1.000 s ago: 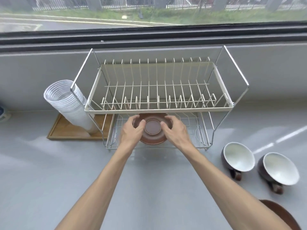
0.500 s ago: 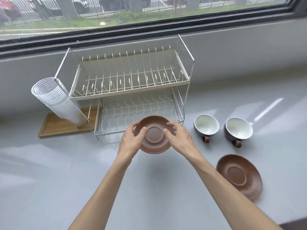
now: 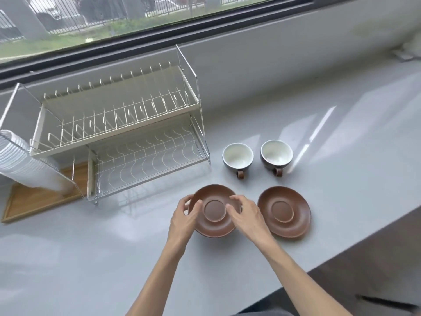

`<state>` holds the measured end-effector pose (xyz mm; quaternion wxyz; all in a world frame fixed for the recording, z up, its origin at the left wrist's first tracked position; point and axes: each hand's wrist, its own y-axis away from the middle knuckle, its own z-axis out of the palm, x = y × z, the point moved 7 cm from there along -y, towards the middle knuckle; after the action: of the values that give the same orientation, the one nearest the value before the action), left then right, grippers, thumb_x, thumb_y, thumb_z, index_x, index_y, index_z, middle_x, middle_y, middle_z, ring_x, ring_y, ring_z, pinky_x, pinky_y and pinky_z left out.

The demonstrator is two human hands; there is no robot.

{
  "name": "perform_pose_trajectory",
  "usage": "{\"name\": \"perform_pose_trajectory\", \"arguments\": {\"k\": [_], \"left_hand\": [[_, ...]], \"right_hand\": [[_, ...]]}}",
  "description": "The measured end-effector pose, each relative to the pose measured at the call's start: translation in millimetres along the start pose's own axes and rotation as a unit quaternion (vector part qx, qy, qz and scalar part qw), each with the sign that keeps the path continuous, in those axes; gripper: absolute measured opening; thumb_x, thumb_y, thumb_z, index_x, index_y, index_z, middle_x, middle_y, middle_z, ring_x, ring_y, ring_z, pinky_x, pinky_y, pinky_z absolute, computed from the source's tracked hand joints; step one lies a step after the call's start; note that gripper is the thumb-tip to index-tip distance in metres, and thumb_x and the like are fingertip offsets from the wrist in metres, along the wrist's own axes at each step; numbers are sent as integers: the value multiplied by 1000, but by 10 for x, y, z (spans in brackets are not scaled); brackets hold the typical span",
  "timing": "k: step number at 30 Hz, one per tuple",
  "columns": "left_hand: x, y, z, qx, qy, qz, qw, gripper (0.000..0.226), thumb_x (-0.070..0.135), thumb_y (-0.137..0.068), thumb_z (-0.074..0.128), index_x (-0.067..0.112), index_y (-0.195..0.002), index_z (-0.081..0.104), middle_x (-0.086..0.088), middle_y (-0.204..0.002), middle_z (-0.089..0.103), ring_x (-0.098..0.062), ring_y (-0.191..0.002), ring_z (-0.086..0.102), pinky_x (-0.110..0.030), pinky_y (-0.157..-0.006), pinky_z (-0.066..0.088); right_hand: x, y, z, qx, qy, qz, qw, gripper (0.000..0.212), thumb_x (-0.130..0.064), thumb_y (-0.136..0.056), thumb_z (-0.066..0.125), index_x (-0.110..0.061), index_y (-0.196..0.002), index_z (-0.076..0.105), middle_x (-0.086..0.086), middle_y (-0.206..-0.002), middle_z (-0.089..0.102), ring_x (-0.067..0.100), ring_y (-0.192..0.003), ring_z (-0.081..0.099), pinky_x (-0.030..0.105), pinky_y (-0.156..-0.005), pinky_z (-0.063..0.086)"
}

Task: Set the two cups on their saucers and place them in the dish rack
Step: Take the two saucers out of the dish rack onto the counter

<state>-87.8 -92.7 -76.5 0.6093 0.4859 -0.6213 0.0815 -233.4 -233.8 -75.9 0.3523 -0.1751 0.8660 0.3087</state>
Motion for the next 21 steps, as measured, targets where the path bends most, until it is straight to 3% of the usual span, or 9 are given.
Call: {"name": "perform_pose_trajectory", "arguments": {"k": [5, 17, 21], "left_hand": [[-78, 3, 183, -13, 5, -12, 1000, 29, 63, -72, 64, 57, -100, 59, 11, -118, 62, -19, -116, 63, -50, -101, 52], [-76, -44, 328, -12, 12, -12, 1000, 30, 56, -81, 67, 49, -110, 61, 8, -124, 61, -20, -118, 62, -50, -103, 51], [-94, -52, 365, -13, 4, -24, 1000, 50, 64, -72, 66, 45, -118, 61, 3, -129, 61, -22, -124, 59, -51, -106, 49]], "right_hand": [[179, 50, -52, 2, -13, 11, 1000, 43, -40, -94, 57, -27, -134, 54, 7, -127, 58, 20, -125, 50, 30, -98, 38], [287, 2, -87, 0, -27, 15, 1000, 43, -40, -93, 58, -29, -135, 54, 5, -134, 55, 18, -125, 50, 31, -103, 38], [304, -12, -85, -3, -30, 13, 999, 43, -40, -93, 58, -28, -135, 54, 4, -136, 54, 16, -127, 49, 29, -104, 37]]}}
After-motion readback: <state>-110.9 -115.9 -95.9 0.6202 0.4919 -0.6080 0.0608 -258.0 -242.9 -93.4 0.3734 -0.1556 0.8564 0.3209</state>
